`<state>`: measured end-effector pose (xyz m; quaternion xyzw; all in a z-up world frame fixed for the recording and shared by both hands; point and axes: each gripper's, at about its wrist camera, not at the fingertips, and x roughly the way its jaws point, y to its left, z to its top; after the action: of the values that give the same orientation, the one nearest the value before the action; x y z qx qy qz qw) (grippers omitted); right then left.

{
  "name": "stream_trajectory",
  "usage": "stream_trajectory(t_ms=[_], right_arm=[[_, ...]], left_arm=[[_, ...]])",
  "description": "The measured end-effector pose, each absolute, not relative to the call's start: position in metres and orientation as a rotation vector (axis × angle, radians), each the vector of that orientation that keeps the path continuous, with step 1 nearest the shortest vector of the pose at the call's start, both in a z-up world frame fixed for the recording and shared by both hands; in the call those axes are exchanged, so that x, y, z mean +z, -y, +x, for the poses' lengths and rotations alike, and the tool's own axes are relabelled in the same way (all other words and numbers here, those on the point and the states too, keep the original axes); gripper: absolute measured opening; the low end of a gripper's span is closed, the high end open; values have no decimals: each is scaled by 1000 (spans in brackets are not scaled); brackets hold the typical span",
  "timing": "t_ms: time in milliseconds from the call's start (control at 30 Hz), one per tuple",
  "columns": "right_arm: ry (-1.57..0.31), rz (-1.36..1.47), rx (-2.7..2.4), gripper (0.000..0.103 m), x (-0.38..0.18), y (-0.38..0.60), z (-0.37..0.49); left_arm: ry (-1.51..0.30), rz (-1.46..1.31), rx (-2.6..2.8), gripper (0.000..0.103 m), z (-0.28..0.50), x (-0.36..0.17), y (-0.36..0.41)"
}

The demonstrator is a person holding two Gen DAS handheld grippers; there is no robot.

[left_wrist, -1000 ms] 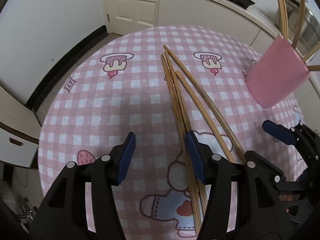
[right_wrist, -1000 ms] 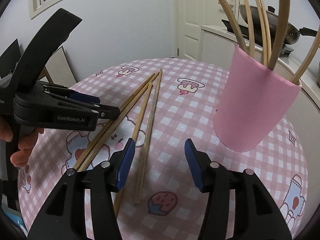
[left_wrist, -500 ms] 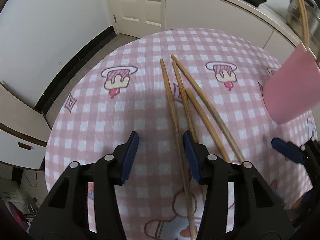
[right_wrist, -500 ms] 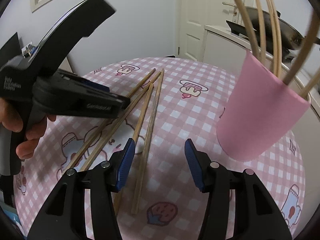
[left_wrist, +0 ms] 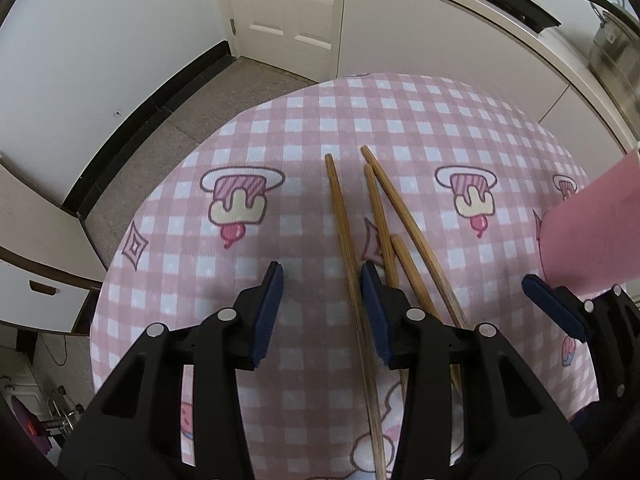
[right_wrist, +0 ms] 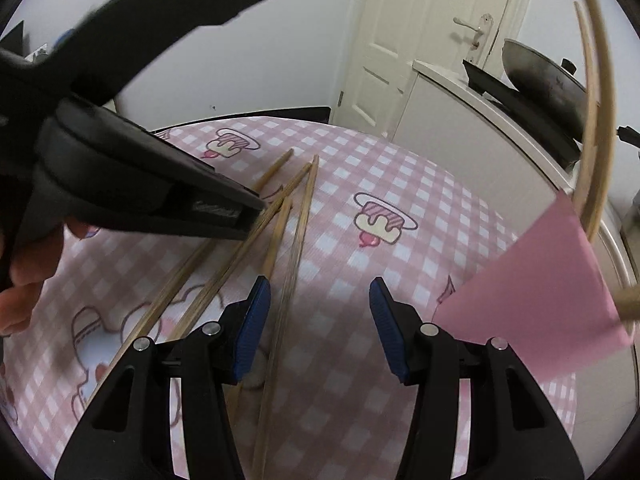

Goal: Organize utensils
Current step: 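Move both tools back down to the remaining chopsticks, then close the left tool on one chopstick while the right tool grasps another, then lift the held chopsticks upright and carry both tools over the pink cup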

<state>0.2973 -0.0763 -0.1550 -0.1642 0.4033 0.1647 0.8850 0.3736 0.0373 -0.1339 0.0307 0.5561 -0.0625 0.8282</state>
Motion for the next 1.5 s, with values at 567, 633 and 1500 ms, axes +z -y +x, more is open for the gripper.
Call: stream_trajectory(t_ms=[567,633,1500], right_arm=[[-955,-258,397,24,-162,52,362],[-974,-226,409,20,-161,52,367],[-593,-64,612,4,-49,91,208]], left_arm=[[-1165,49,-147,29,406,-136,-53],[-1142,52,-144,23,403,-137,-51],[-748,-149,-281,6,227,6,-82]])
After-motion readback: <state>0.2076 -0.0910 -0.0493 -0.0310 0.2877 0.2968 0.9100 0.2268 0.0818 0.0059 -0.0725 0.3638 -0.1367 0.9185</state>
